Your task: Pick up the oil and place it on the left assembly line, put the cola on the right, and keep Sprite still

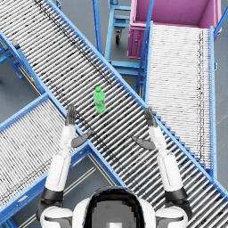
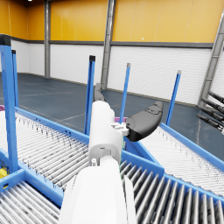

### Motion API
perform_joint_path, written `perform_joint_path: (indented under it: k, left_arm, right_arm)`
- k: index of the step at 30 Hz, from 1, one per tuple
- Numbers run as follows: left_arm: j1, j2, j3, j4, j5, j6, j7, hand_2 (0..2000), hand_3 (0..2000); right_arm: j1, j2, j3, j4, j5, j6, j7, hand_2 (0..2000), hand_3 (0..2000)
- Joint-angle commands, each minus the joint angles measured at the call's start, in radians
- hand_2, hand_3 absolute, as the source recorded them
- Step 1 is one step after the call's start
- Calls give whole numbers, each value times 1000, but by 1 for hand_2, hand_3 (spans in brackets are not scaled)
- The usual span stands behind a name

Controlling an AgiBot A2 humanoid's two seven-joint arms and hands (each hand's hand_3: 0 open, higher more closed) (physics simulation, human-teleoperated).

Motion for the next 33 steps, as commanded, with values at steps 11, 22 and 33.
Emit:
perform_joint_path:
  k: [11,22,33]
  left_arm:
    - [0,0,0,0,0,0,0,0,0]
    - [0,0,0,0,0,0,0,0,0]
    - [0,0,0,0,0,0,0,0,0]
  right_arm:
    - [0,0,0,0,0,0,0,0,0]
    - [0,0,0,0,0,0,0,0,0]
    - [0,0,0,0,0,0,0,0,0]
